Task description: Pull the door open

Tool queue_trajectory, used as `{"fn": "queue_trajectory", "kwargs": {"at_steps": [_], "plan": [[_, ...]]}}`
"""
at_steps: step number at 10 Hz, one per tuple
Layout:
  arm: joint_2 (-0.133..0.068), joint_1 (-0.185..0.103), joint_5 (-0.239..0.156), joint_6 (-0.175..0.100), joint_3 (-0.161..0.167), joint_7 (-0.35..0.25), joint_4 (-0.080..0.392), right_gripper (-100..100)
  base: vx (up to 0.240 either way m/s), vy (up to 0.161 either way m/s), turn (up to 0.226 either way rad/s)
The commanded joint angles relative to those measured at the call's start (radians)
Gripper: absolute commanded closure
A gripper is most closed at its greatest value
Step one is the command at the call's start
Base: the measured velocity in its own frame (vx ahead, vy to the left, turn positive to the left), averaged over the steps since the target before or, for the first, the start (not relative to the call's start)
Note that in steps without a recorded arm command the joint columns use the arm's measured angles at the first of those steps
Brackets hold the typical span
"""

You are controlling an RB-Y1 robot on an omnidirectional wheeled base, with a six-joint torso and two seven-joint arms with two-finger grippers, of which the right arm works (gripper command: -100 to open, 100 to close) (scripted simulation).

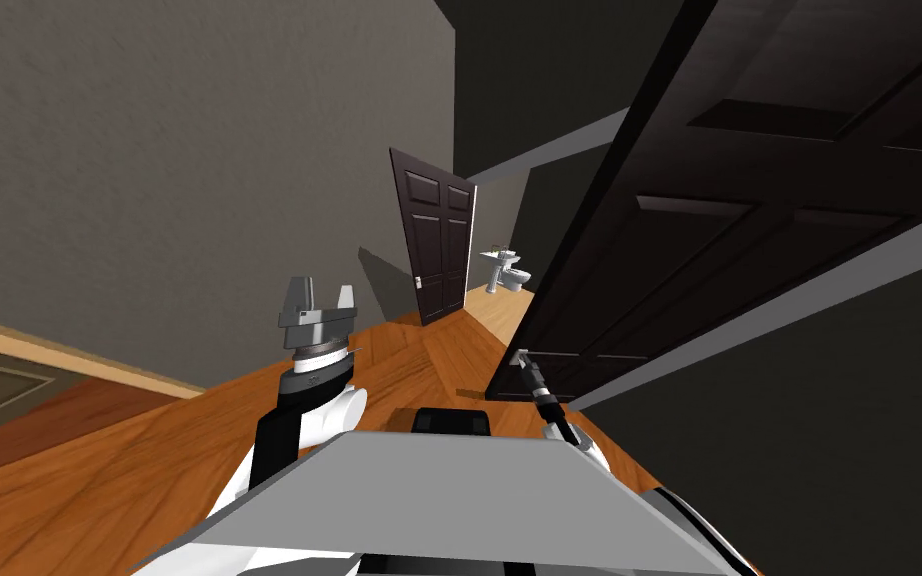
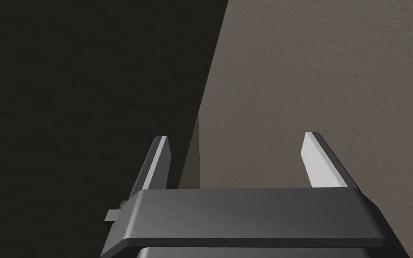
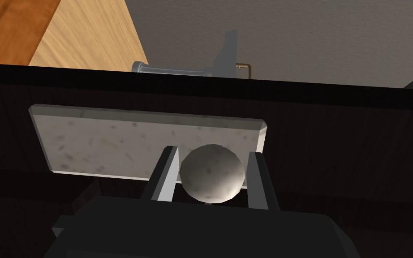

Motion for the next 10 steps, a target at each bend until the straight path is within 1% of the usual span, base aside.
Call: {"fn": "queue_trajectory", "kwargs": {"at_steps": [1, 5, 6, 7, 8, 10], "plan": [[0.006, -0.013, -0.014, 0.024, -0.002, 0.013, 0.0, 100, -0.223, -0.092, 0.2], [0.024, -0.051, -0.041, 0.063, -0.002, 0.039, 0.01, 100, -0.2, -0.07, 0.142], [0.022, -0.049, -0.037, 0.053, -0.001, 0.034, 0.018, 100, -0.073, -0.026, 0.035], [0.006, -0.033, -0.029, 0.031, 0.02, 0.016, 0.015, 100, -0.135, -0.041, 0.095], [0.0, -0.029, -0.027, 0.024, 0.026, 0.01, 0.014, 100, -0.197, -0.085, 0.089], [-0.024, -0.008, -0.018, -0.01, 0.052, -0.016, 0.008, 100, -0.18, -0.057, 0.072]]}}
